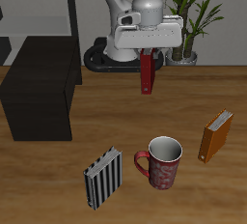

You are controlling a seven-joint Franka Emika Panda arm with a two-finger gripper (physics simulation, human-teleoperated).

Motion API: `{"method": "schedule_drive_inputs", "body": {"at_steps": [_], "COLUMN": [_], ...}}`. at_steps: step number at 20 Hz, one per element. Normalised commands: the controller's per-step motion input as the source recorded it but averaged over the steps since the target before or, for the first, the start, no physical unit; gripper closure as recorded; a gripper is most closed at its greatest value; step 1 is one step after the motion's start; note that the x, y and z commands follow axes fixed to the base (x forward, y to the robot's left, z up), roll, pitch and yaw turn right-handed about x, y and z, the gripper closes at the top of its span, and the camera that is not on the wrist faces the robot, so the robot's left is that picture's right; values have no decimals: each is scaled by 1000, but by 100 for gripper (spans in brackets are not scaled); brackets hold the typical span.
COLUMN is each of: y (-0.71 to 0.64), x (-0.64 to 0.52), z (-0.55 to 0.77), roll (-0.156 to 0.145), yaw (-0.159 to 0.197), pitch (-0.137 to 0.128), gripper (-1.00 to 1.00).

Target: Place the red book upright on top of the shelf

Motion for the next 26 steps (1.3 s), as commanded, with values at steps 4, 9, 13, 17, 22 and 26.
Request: {"method": "schedule_drive_inputs", "body": {"at_steps": [4,9,13,17,22,26], "y": [-283,-438,-461,-408,-465,-257], "x": [-92,-109,-35,-63,-36,-21], "z": [312,475,357,436,355,102], "roll": [31,49,15,64,-25,39], "yaw": [-8,26,-1,16,19,80], "pitch": [14,-15,25,-14,-25,35], "gripper": [100,100,100,100,100,100]}}
